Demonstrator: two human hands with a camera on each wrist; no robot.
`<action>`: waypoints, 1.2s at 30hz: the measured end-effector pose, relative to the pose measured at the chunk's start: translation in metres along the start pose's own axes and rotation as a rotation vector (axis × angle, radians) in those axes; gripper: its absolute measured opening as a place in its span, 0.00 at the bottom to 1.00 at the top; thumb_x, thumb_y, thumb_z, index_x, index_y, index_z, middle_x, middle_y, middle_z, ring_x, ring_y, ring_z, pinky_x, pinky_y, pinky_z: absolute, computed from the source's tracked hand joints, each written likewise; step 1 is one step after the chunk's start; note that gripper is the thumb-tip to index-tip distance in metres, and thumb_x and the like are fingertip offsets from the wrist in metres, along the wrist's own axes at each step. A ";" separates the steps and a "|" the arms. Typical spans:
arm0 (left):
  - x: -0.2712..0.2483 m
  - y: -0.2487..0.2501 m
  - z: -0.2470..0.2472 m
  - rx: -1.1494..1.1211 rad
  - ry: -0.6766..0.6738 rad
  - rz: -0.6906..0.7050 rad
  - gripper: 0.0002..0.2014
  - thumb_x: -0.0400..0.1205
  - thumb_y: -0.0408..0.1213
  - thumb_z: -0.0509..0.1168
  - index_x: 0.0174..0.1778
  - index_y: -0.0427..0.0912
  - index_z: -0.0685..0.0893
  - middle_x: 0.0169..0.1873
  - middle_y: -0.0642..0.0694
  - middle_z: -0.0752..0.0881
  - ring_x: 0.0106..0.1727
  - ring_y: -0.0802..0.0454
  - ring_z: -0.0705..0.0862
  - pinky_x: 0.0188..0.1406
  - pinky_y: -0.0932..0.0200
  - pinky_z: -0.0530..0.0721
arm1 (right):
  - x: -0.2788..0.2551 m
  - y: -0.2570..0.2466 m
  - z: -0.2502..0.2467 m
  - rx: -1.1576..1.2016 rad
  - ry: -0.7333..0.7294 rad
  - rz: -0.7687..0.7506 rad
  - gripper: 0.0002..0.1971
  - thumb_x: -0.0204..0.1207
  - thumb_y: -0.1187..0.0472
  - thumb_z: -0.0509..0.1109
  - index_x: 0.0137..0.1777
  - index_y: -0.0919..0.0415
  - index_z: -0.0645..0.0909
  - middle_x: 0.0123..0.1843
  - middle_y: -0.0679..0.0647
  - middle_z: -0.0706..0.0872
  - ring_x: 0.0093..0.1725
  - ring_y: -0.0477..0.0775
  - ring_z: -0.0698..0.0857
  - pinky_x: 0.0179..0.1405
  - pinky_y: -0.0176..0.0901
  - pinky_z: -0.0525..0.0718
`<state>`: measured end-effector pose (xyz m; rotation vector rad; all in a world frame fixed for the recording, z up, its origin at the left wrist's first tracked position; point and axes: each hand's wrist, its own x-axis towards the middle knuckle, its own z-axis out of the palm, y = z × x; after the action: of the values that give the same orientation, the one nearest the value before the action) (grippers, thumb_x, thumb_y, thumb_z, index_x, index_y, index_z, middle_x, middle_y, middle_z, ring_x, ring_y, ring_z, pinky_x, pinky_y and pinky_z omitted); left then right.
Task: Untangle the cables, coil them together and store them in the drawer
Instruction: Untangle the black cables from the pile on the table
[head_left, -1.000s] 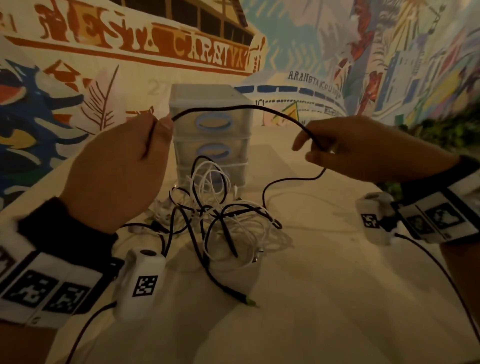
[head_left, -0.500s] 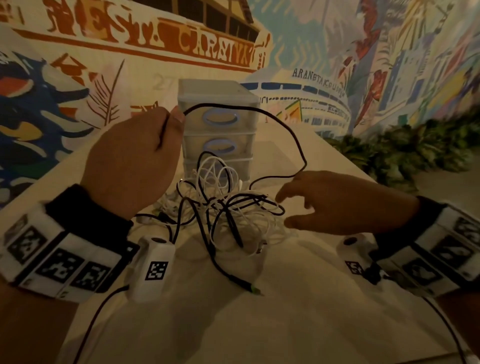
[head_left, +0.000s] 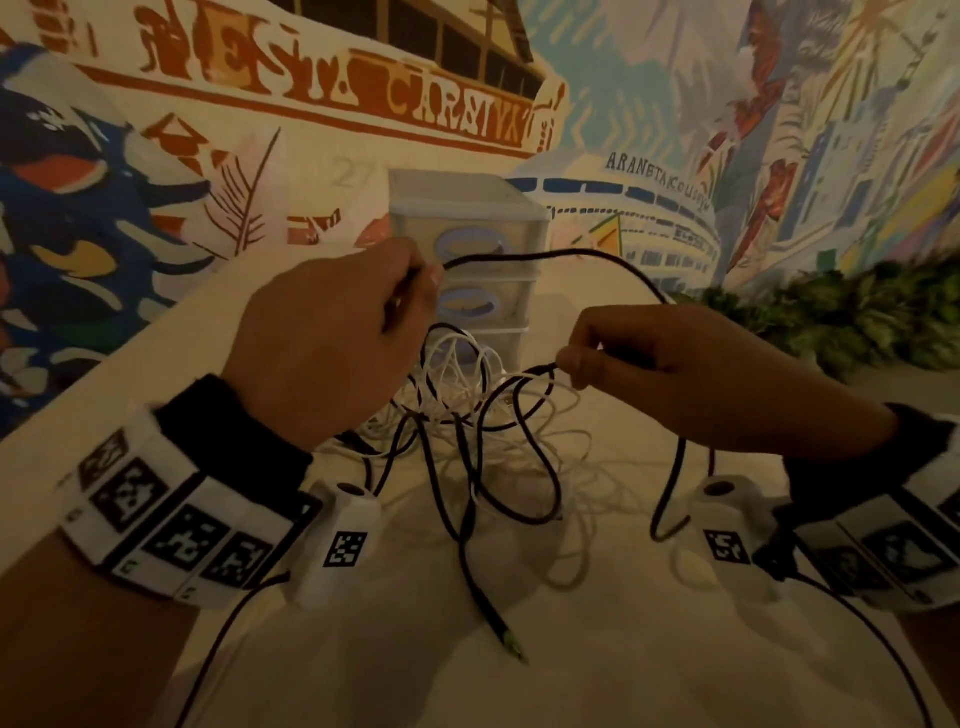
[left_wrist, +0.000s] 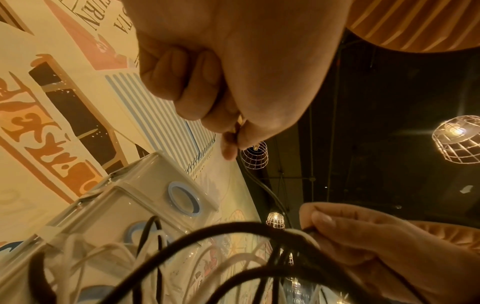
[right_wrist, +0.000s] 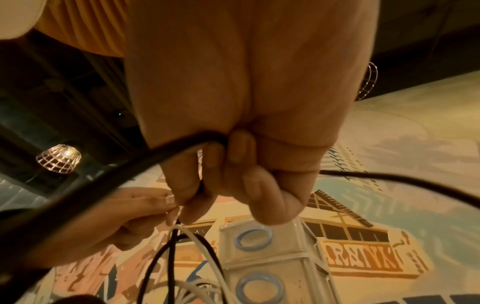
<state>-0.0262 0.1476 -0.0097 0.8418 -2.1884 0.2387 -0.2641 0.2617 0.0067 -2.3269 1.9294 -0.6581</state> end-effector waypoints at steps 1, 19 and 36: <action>0.000 0.002 0.000 -0.019 -0.009 0.005 0.13 0.91 0.49 0.51 0.50 0.50 0.78 0.22 0.52 0.70 0.21 0.54 0.71 0.21 0.53 0.72 | 0.001 -0.003 0.000 0.023 -0.004 -0.006 0.13 0.84 0.41 0.61 0.45 0.44 0.83 0.24 0.41 0.76 0.22 0.44 0.73 0.27 0.32 0.72; -0.014 0.019 0.018 -0.073 -0.281 0.119 0.21 0.90 0.46 0.52 0.80 0.56 0.72 0.44 0.55 0.66 0.33 0.60 0.67 0.30 0.73 0.61 | 0.013 -0.005 0.008 0.098 -0.298 0.003 0.14 0.87 0.44 0.61 0.54 0.40 0.89 0.20 0.46 0.70 0.21 0.44 0.69 0.27 0.30 0.70; -0.016 0.031 0.004 0.017 -0.295 0.135 0.19 0.79 0.70 0.55 0.43 0.62 0.82 0.30 0.62 0.83 0.31 0.62 0.80 0.31 0.65 0.80 | 0.020 0.005 0.009 0.112 -0.184 0.036 0.18 0.88 0.42 0.58 0.44 0.44 0.86 0.27 0.53 0.71 0.25 0.44 0.69 0.31 0.37 0.71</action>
<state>-0.0402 0.1774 -0.0209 0.7790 -2.5265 0.2094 -0.2626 0.2401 0.0027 -2.1956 1.8022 -0.5149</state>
